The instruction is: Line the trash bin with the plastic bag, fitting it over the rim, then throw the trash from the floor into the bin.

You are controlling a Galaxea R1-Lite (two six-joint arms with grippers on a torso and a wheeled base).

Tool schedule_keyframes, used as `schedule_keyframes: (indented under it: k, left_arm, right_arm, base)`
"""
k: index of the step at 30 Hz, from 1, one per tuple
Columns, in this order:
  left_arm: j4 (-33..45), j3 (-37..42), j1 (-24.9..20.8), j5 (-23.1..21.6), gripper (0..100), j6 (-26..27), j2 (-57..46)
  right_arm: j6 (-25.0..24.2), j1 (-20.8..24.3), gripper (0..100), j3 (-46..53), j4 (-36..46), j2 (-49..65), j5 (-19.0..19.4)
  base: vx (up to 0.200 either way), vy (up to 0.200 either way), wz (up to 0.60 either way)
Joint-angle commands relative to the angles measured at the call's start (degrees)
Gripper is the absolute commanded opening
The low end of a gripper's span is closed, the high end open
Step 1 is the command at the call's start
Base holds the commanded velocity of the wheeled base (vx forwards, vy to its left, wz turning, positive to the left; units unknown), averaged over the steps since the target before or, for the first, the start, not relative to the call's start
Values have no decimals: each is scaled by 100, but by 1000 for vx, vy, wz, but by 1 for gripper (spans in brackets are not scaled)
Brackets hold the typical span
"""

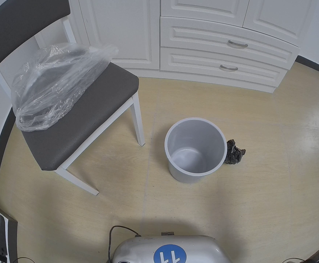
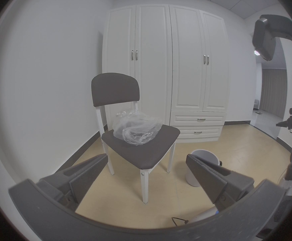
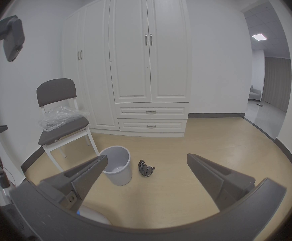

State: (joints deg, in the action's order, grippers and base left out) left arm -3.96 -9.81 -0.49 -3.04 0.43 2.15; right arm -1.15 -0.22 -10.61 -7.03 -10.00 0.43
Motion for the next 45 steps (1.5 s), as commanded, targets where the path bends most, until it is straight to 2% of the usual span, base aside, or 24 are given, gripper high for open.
schedule_keyframes:
  k: [1, 7, 12, 18, 23, 34, 40, 41, 45]
  left_arm:
    - [18, -478, -39, 435, 100, 10, 1218]
    - [9, -1023, 5, 1139, 100, 45, 2317]
    - [9, -1436, 14, 1367, 100, 133, 3073]
    - [9, -1805, 14, 1675, 100, 318, 3855]
    - [-34, -2033, 5, 1683, 100, 300, 4575]
    - [-87, -2007, 58, 1675, 100, 256, 5243]
    - [-412, -1998, 523, 1631, 100, 247, 5437]
    - [-632, -2016, 769, 1604, 100, 247, 5630]
    - [-966, -2007, 1103, 1297, 100, 239, 5991]
  right_arm:
    - [-8, 92, 100, -671, -413, -1549, 19]
    - [123, 136, 100, -1040, -1081, -2279, 19]
    - [651, 233, 100, -1594, -1116, -2850, 1]
    - [660, 426, 100, -2007, -1098, -3140, -51]
    - [572, 426, 100, -1954, -1037, -3219, -51]
    - [413, 453, 100, -1936, -1116, -3606, -69]
    - [378, 453, 100, -1998, -1116, -3632, -69]
    - [343, 453, 100, -1998, -1107, -3641, -69]
    - [273, 453, 100, -1998, -1107, -3641, -69]
  base:
    - [0, 0, 0]
    - [0, 0, 0]
    - [0, 0, 0]
    - [0, 0, 0]
    - [0, 0, 0]
    - [0, 0, 0]
    - [0, 0, 0]
    - [0, 0, 0]
    - [0, 0, 0]
